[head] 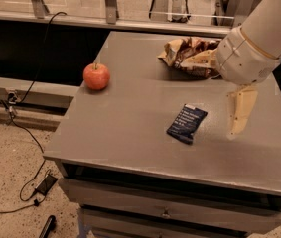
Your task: Pick rxbar blueberry
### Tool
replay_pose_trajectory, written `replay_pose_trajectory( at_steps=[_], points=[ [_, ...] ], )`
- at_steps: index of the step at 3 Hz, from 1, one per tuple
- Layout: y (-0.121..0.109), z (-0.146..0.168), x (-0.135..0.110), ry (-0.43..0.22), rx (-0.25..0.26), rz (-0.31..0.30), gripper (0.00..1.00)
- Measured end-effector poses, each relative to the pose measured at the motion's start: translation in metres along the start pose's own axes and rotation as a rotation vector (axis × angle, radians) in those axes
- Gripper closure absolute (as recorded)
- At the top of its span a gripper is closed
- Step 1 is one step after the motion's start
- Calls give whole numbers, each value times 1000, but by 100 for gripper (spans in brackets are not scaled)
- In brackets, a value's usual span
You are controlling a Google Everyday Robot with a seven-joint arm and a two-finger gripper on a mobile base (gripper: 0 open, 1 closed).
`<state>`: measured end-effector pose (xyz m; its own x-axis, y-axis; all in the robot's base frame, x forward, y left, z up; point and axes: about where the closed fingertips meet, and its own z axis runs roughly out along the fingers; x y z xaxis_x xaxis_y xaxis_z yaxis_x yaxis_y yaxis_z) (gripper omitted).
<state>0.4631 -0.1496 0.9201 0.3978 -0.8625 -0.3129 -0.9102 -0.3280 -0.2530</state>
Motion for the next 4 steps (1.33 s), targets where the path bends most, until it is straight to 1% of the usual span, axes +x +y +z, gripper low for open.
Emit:
replay_pose_trajectory(
  at_steps=[1,2,3,4],
  points=[
    [4,14,11,21,83,-140,0],
    [-8,11,16,45,141,-213,0],
    [-7,22,23,82,105,-199,0],
    [-9,39,45,138,101,-179,0]
  ],
)
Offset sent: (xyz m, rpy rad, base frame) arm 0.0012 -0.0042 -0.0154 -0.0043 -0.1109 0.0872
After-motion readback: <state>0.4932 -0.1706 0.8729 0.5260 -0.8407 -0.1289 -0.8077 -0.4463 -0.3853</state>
